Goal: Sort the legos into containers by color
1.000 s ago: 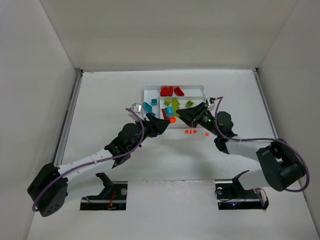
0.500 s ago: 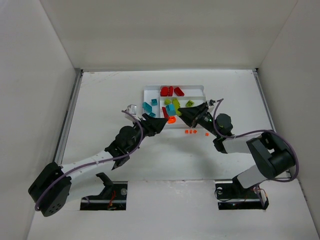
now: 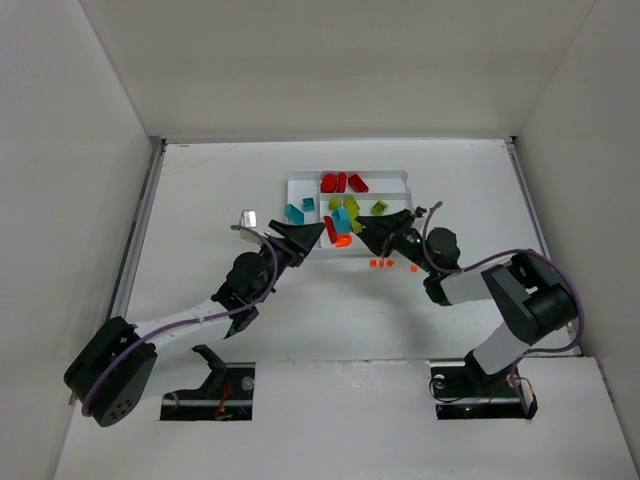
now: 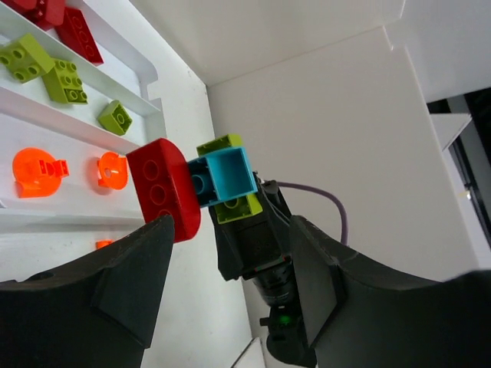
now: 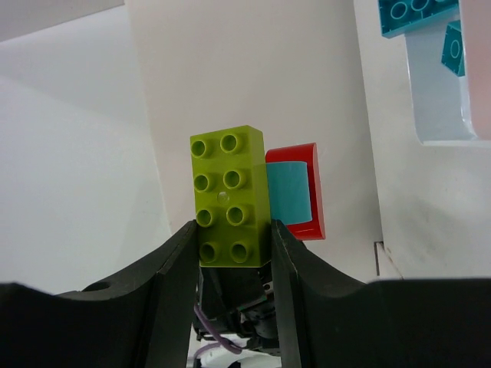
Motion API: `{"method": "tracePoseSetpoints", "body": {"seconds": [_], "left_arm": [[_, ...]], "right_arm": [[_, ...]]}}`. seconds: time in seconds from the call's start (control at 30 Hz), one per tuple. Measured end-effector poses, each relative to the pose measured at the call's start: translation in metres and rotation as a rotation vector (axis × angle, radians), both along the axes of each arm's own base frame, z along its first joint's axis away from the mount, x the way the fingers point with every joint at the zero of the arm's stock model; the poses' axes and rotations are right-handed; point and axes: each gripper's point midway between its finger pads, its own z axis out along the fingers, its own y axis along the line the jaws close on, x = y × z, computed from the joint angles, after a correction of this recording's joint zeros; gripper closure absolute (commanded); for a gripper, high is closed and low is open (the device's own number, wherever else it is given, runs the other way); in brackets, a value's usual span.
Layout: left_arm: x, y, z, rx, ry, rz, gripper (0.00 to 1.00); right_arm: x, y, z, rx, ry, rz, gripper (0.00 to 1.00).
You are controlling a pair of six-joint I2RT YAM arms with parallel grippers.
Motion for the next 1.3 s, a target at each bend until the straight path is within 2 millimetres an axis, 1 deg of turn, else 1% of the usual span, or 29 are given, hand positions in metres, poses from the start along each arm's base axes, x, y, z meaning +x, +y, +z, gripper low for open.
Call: {"method": "tracePoseSetpoints", "body": {"seconds": [0.2, 0.47, 0.6, 0.8, 1.0, 1.2, 1.3], "left_arm": [[0.01, 0.008, -0.003, -0.065, 0.055, 0.028, 0.41], [0.014, 0.002, -0.01, -0.122, 0.13, 0.009, 0.42], [0.018, 0.0, -0.011, -0.147, 0.153, 0.005, 0.45], [0.02, -0.002, -0.001, -0.19, 0.143, -0.002, 0.47], [0.023, -0.005, 0.006, -0.217, 0.131, -0.004, 0.49], [0.023, -0.006, 0.014, -0.242, 0.11, -0.005, 0.49], [0.023, -0.006, 0.015, -0.245, 0.105, -0.005, 0.45]], "right_arm": [[0.0, 0.0, 0.013, 0.021, -0.027, -0.002, 0.78], [0.001, 0.005, 0.024, 0.042, -0.042, 0.003, 0.78], [-0.002, 0.01, 0.027, 0.047, -0.048, 0.014, 0.78], [-0.006, 0.014, 0.029, 0.054, -0.049, 0.027, 0.78], [-0.008, 0.014, 0.038, 0.066, -0.068, 0.025, 0.77], [-0.009, 0.011, 0.046, 0.077, -0.087, 0.015, 0.77], [-0.01, 0.011, 0.048, 0.079, -0.091, 0.014, 0.78]]}}
